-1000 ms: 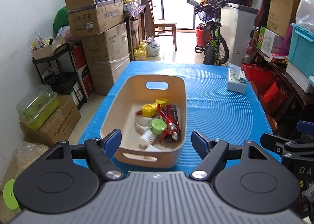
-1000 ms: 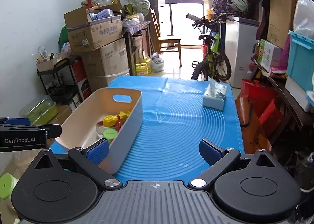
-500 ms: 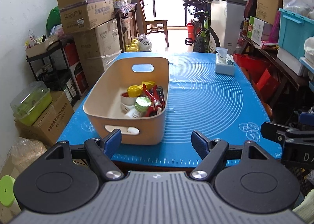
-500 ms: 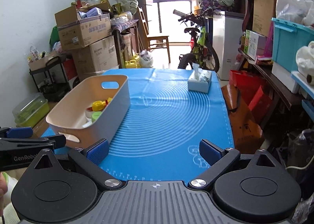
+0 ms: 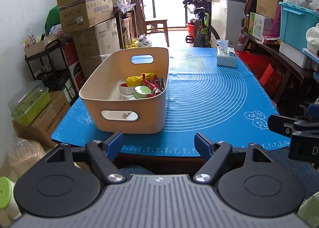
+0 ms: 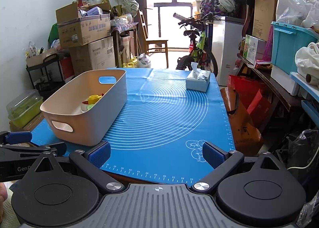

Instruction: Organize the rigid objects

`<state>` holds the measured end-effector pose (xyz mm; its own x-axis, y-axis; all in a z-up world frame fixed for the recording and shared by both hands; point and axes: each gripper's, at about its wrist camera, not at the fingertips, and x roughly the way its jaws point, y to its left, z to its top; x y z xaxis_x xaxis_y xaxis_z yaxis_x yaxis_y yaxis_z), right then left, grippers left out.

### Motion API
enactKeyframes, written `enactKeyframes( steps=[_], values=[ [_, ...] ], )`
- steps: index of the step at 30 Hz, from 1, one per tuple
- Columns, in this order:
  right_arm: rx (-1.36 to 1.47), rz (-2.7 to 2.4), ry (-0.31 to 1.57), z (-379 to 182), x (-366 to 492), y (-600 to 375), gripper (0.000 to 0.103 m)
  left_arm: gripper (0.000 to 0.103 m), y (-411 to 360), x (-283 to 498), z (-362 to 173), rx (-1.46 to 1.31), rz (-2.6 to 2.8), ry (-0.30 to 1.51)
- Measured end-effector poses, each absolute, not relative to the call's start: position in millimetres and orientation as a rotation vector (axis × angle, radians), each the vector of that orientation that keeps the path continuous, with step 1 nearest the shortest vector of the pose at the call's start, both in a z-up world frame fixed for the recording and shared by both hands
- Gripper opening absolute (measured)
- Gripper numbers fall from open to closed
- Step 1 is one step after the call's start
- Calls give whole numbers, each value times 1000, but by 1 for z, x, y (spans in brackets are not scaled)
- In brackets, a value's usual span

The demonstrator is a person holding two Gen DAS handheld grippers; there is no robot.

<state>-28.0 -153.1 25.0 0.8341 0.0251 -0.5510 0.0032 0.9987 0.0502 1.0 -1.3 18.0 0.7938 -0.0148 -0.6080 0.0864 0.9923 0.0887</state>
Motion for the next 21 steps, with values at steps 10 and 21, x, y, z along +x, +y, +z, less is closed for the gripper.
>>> enactKeyframes(
  steps=[10,21],
  values=[
    [43,-6,561,20,-31,-152,98,79,-5,-4,10,120,-65,635],
    [4,-10,528,18,-38,-144,98,79,-3,-6,9,108,-73,627]
  ],
)
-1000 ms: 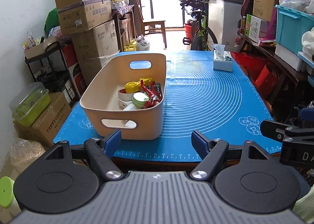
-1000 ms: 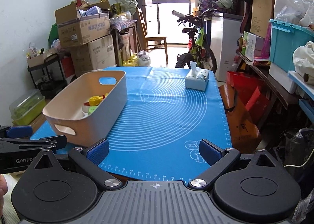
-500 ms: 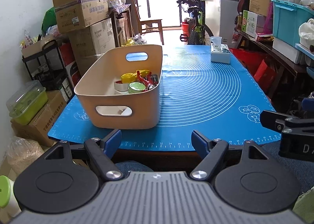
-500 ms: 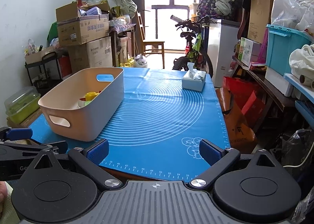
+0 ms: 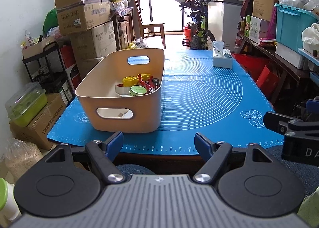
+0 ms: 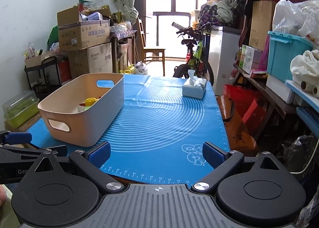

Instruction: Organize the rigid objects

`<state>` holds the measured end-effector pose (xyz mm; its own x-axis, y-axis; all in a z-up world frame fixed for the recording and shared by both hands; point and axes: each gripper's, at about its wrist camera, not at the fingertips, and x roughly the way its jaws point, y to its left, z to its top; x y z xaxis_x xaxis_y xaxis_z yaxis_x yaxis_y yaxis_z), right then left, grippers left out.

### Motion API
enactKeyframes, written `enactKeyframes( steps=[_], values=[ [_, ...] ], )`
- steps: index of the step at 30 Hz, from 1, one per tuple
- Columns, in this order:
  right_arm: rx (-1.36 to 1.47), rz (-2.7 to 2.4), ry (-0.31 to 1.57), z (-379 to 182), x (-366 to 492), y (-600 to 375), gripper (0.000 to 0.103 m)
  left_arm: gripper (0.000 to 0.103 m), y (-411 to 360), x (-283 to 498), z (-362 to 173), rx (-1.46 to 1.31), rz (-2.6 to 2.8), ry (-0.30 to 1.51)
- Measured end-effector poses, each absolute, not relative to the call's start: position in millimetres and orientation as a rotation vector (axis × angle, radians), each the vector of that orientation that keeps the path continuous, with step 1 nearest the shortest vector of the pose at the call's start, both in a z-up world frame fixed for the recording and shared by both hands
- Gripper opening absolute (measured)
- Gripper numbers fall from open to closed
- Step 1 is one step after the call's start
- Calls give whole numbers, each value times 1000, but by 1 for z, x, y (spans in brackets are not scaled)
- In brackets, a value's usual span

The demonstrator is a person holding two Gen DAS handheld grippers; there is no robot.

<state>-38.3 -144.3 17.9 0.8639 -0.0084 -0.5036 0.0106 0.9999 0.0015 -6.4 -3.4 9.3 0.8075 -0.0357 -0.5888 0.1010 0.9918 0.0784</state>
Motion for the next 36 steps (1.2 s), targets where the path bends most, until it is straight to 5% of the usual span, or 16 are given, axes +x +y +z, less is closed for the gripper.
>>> enactKeyframes(
  steps=[36],
  values=[
    [-5,-10,521,18,-38,-144,98,79,-6,-6,8,103,-82,632]
  ],
)
